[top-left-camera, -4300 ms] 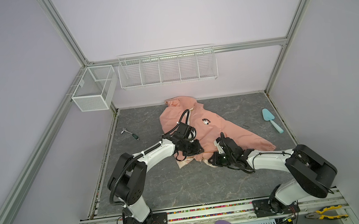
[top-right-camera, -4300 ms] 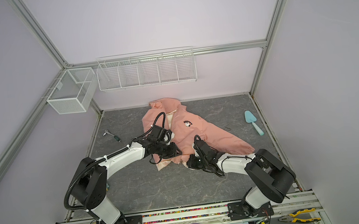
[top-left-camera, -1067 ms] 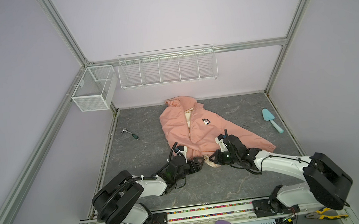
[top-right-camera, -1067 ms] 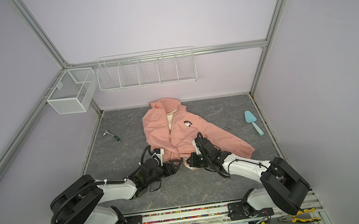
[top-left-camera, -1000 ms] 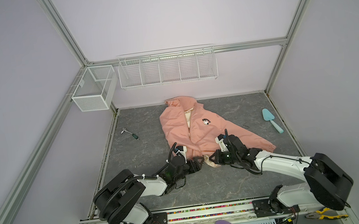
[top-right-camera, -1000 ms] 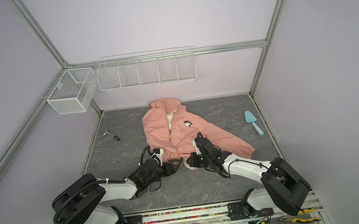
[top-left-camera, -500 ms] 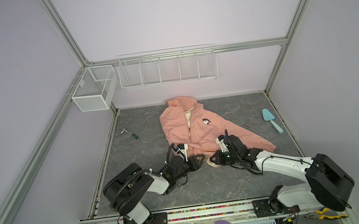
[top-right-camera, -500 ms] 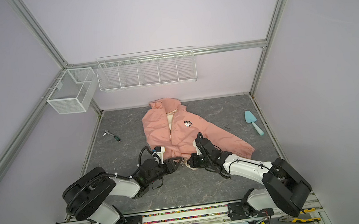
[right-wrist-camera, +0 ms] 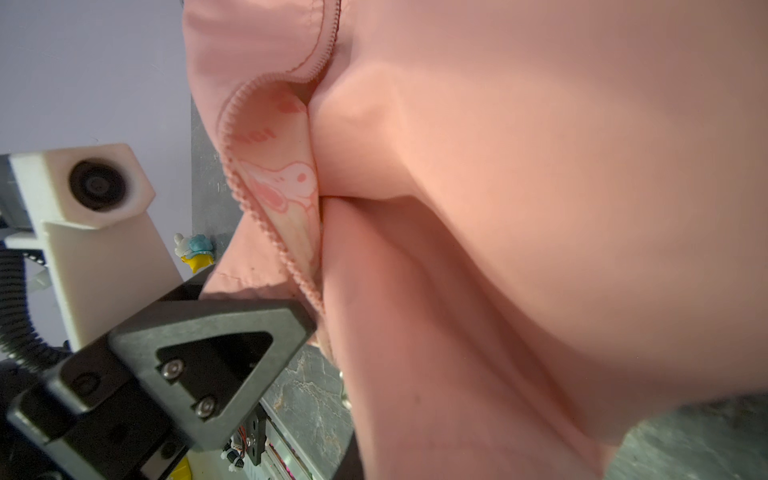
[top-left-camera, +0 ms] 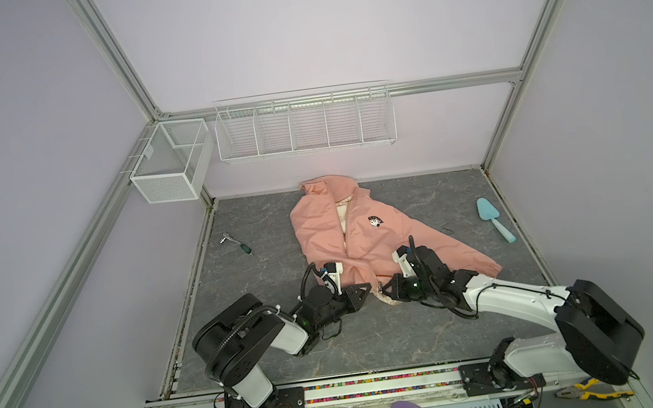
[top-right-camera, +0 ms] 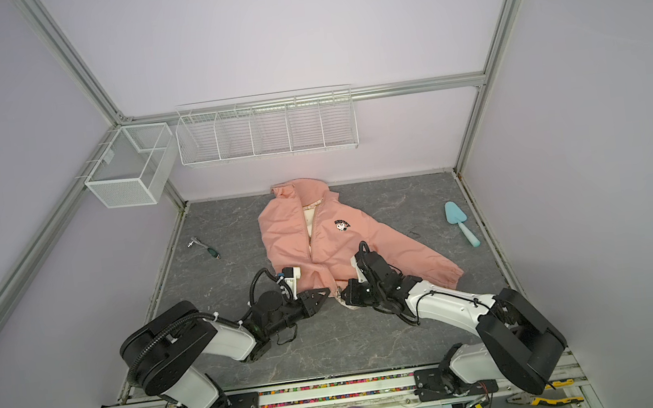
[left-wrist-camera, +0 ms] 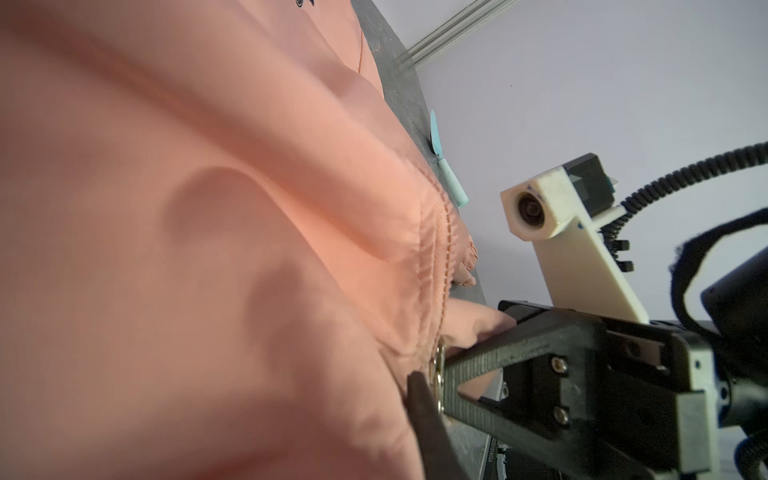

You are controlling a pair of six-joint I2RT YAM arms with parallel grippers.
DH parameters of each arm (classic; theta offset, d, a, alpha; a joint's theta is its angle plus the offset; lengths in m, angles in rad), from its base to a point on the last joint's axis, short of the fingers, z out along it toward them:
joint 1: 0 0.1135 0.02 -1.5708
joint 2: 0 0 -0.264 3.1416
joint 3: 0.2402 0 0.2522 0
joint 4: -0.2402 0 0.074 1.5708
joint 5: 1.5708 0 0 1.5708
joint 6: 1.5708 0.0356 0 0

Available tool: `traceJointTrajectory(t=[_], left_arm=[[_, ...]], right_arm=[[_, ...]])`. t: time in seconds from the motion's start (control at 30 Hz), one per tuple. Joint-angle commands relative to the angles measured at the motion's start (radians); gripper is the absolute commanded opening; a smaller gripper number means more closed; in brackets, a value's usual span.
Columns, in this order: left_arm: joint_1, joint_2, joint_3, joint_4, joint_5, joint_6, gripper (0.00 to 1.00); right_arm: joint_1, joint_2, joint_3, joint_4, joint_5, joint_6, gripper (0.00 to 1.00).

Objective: Zip up the jacket

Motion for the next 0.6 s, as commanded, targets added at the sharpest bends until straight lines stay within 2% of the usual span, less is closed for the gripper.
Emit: traceJointTrajectory(t=[0.0,0.17,0.33,0.57], left_arm=[[0.003,-0.026,-0.019,0.011,0.023,-0.005,0.1],[0.003,-0.107,-0.018,-0.105,0.026,0.022,0.06],[0.004,-0.178,0.015,-0.256,0.041,0.059,0.11],[0.003,-0.185,0.031,-0.288,0.065,0.064,0.15]], right_arm=[[-0.005,0.027,0.023,0.002,0.006,-0.011,0.06],[-0.005,0.063,0.037,0.009,0.004,-0.016,0.06],[-0.004,0.103,0.056,0.035,-0.019,-0.012,0.06],[0.008,0.139,0.078,0.06,-0.032,-0.003,0.06]])
